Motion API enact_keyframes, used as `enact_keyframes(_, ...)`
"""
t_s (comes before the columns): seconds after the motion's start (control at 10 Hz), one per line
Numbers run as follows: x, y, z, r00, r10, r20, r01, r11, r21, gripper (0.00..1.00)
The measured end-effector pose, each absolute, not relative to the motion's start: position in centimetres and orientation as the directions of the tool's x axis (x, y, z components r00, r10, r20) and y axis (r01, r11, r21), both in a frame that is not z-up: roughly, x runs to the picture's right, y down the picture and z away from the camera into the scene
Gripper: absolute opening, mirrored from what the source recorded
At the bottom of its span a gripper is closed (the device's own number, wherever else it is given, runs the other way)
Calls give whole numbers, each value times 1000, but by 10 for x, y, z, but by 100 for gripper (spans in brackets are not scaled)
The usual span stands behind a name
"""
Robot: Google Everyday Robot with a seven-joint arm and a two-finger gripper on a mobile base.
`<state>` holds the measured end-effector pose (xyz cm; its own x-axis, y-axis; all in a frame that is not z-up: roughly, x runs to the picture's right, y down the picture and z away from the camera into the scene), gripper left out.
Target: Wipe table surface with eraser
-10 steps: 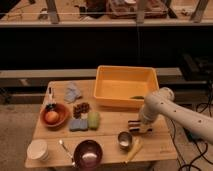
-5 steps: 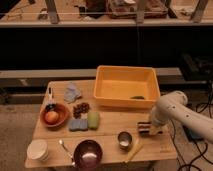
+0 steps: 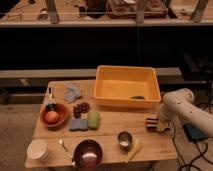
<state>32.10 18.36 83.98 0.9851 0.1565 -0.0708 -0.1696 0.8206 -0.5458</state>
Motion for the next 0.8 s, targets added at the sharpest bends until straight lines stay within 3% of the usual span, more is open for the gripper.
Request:
enact_keyframes(0.4, 282, 153, 856, 989, 144, -40, -144, 838, -527, 6)
enact_keyframes(0.7, 243, 160, 851, 992, 125, 0, -106, 838, -535, 6)
enact_keyframes(0.8, 224, 186, 836, 995, 98, 21, -71, 833, -548, 6)
